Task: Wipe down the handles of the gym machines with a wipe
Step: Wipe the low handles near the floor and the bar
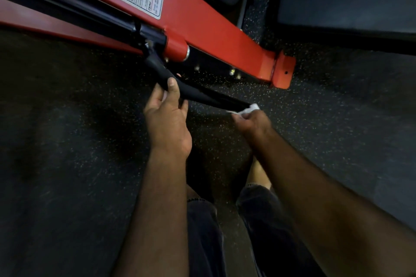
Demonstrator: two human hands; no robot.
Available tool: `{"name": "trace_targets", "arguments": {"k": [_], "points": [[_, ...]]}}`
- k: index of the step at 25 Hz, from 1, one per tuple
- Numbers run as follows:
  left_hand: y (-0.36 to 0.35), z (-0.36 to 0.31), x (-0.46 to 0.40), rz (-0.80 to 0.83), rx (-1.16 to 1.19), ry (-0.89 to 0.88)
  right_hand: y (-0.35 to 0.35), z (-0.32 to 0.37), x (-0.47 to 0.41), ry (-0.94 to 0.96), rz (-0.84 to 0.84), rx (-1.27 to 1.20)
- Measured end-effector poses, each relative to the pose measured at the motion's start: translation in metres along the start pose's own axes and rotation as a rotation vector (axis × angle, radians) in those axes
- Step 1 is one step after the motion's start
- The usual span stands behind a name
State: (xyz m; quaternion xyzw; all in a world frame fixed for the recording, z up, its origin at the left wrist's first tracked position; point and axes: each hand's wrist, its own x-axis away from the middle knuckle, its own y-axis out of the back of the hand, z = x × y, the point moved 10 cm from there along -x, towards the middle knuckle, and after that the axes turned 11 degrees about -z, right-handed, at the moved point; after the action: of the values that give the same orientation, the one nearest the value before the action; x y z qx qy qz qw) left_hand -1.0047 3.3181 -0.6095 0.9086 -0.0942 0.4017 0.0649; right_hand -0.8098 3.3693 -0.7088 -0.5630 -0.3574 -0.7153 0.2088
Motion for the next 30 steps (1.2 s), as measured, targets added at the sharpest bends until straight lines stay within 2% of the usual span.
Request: {"name": "trace_targets", "arguments": {"k": [3, 5, 7, 8, 11, 12, 14, 15, 16, 17, 18, 19, 21, 22, 23, 24, 28, 29, 30], "points": [[0.005, 0.002, -0.003, 0.033, -0.049, -0.018, 0.003, 0.004, -0.02, -0.049, 0.015, -0.081], [0.005, 0.001, -0.005, 0.021, -0.102, -0.049, -0.003, -0.031, -0.012, -0.173, 0.069, -0.059], [0.003, 0.0, -0.003, 0.014, -0.121, -0.058, -0.014, -0.055, -0.002, -0.198, 0.165, 0.003], [0.002, -0.002, -0.001, 0.01, -0.12, -0.049, -0.013, -0.054, 0.0, -0.174, 0.141, 0.037], [0.004, -0.004, 0.002, 0.002, -0.137, -0.023, -0.009, -0.008, -0.013, 0.115, 0.122, 0.271], [0.005, -0.005, 0.003, 0.002, -0.138, -0.014, -0.003, -0.002, -0.019, 0.157, 0.101, 0.387], [0.006, -0.005, 0.003, 0.021, -0.141, -0.029, -0.004, 0.01, -0.018, 0.473, 0.038, 0.843], [0.006, -0.006, 0.003, 0.029, -0.146, -0.043, -0.008, -0.001, -0.012, 0.515, 0.083, 0.925], [0.005, -0.006, 0.003, 0.036, -0.152, -0.053, -0.016, -0.02, 0.001, 0.505, 0.195, 0.979], [0.003, -0.006, 0.004, 0.044, -0.162, -0.065, -0.025, -0.032, 0.027, 0.575, 0.29, 1.076], [0.002, -0.006, 0.004, 0.051, -0.173, -0.074, -0.027, -0.04, 0.046, 0.503, 0.32, 1.016], [0.0, -0.006, 0.004, 0.056, -0.177, -0.075, -0.034, -0.036, 0.06, 0.517, 0.359, 0.916], [0.004, -0.003, 0.004, 0.041, -0.139, -0.047, -0.036, -0.042, 0.052, 0.102, 0.412, 0.47], [0.006, 0.0, 0.004, 0.038, -0.1, -0.023, -0.038, -0.04, 0.043, -0.015, 0.408, 0.412], [0.007, 0.004, 0.005, 0.046, -0.052, 0.0, -0.029, -0.029, 0.03, -0.083, 0.26, 0.325], [0.006, 0.009, 0.005, 0.063, -0.007, 0.017, -0.026, -0.02, 0.026, -0.076, 0.181, 0.322], [0.001, 0.039, 0.003, 0.119, 0.104, 0.114, -0.034, -0.02, 0.047, 0.18, 0.243, 0.607], [-0.001, 0.048, 0.0, 0.125, 0.112, 0.144, -0.036, -0.02, 0.056, 0.293, 0.286, 0.69], [-0.004, 0.058, -0.001, 0.138, 0.139, 0.176, -0.042, -0.012, 0.07, 0.505, 0.371, 0.803]]}}
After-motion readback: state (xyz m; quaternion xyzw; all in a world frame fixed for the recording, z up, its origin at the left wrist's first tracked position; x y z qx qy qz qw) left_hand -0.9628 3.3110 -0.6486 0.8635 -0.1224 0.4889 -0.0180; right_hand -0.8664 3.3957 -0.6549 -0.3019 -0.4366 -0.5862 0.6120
